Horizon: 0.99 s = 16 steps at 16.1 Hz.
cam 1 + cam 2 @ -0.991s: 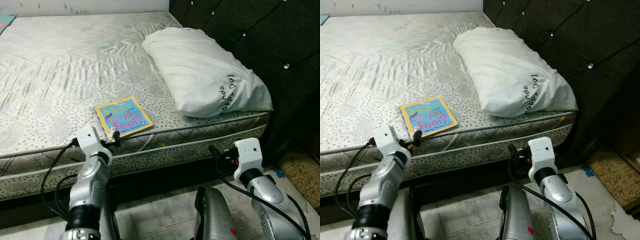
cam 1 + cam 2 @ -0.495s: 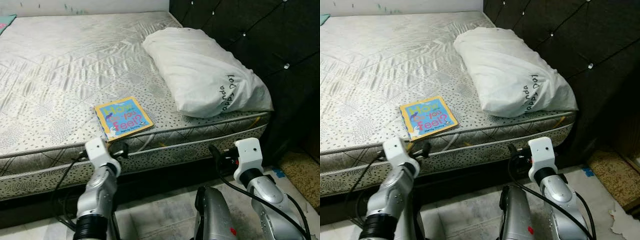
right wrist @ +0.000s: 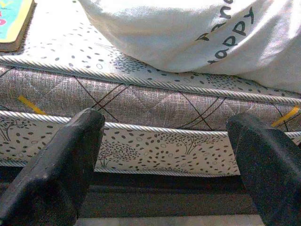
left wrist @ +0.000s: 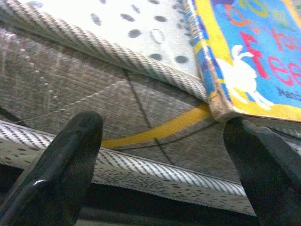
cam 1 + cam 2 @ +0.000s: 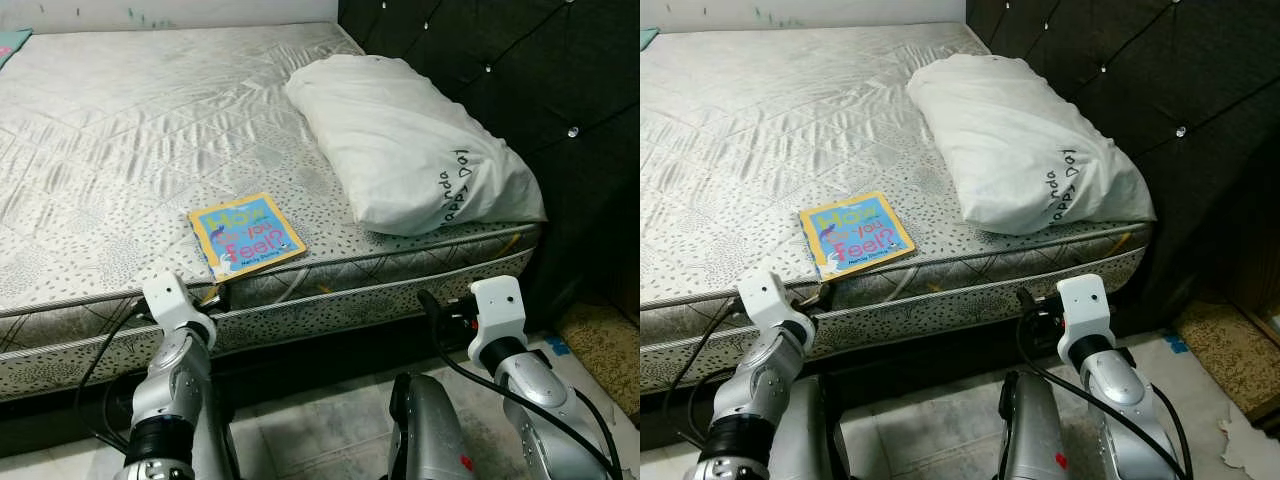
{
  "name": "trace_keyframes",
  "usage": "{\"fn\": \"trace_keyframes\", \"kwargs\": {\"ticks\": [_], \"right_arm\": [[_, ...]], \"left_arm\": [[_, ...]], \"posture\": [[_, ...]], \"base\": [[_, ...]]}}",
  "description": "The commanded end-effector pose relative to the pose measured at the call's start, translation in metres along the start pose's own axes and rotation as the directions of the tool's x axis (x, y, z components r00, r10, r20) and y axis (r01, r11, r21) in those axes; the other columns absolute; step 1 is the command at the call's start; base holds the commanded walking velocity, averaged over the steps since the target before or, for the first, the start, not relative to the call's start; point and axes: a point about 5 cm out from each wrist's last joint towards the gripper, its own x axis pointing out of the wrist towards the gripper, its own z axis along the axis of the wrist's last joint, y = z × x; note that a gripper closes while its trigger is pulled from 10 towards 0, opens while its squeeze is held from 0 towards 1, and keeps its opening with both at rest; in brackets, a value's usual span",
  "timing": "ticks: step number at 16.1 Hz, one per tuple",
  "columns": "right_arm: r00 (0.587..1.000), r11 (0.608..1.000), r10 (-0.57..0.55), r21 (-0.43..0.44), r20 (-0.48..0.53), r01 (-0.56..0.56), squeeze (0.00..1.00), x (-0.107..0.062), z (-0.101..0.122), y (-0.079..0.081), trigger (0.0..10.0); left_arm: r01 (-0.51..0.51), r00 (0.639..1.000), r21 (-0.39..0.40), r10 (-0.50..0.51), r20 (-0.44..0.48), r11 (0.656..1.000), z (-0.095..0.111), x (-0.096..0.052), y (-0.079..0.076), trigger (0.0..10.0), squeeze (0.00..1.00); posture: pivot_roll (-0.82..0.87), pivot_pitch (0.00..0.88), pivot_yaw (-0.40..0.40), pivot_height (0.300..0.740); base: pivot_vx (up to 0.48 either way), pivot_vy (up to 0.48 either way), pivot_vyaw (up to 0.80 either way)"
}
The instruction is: Clean up the room
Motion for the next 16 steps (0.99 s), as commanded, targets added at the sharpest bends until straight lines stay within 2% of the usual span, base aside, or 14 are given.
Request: {"fn": "trace_keyframes", "kwargs": {"ticks": [1, 16], "right_arm": [[1.0, 1.0, -0.012, -0.009, -0.007, 0.012, 0.0, -0.0035, -0.0025, -0.0052, 10.0], [1.0, 1.0, -0.012, -0.009, -0.007, 0.012, 0.0, -0.0035, -0.0025, -0.0052, 10.0]], "left_arm": [[0.001, 1.0, -0.004, 0.0, 0.016, 1.0, 0.007, 0.0036, 0.0009, 10.0, 0.0], [0.001, 1.0, -0.004, 0.0, 0.016, 1.0, 0.007, 0.0036, 0.0009, 10.0, 0.0]], "posture": [[-0.19, 0.0, -0.025, 0.472], [-0.19, 0.0, -0.025, 0.472]], "base": [[0.0, 0.0, 0.0], [0.0, 0.0, 0.0]]}}
